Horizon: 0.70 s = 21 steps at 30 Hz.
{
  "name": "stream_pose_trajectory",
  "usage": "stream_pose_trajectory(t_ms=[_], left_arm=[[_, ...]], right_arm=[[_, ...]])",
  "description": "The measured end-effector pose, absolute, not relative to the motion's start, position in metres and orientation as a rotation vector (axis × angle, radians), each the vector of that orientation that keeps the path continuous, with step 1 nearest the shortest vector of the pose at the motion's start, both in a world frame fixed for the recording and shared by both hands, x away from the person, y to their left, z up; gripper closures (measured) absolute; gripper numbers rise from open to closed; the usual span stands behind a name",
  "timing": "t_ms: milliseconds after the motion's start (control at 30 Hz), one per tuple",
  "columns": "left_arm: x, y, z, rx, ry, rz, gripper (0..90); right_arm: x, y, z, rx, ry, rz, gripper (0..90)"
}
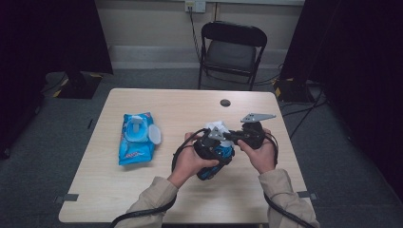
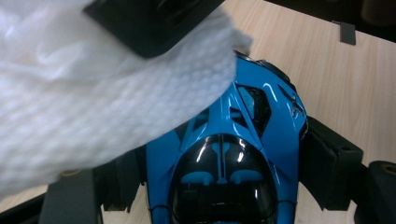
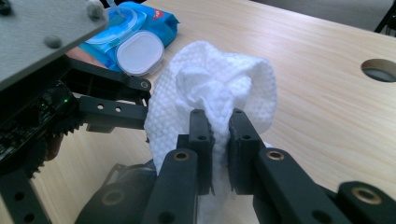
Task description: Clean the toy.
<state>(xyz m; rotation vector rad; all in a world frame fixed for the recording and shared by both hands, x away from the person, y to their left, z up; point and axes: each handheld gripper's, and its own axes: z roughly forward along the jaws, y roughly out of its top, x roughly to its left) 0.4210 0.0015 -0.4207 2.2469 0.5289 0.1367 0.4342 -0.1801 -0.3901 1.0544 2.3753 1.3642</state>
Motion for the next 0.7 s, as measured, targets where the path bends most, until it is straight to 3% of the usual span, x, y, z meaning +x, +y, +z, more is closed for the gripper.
stream_pose_trajectory(t_ms=[700], left_arm=[[0.4226, 0.0016, -0.4213, 2.248, 0.535, 0.137, 24.5]], right_arm=[[0.4337, -0.1795, -0.3973, 1.065, 2.418, 1.36, 82.2]])
